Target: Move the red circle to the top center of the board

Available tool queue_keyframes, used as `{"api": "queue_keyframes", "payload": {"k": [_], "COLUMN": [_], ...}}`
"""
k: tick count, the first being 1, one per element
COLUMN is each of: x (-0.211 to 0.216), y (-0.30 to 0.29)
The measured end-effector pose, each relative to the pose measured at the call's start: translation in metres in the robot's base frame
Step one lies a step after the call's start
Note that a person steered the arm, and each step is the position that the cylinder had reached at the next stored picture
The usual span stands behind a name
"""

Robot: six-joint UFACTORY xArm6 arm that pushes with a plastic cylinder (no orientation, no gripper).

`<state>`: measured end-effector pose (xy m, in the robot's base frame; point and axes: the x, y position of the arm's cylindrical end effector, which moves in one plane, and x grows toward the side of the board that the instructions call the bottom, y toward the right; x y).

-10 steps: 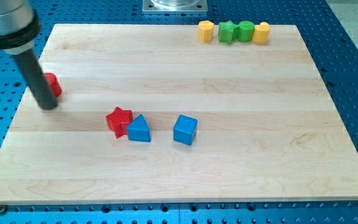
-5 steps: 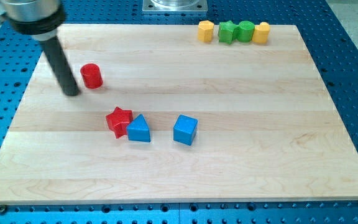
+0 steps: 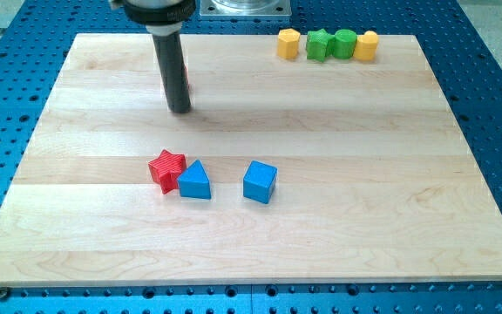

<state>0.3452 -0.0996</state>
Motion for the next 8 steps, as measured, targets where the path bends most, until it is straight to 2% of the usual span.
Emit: {"api": "queue_keyframes", "payload": {"k": [1,2,3,4,5,6,8], "x": [-0.023,-0.023,-0.044,-0.071,-0.078,-0.045,-0.070], "y": [-0.007,-0.047,-0.066,-0.009,0.038,0.013,0.066]}}
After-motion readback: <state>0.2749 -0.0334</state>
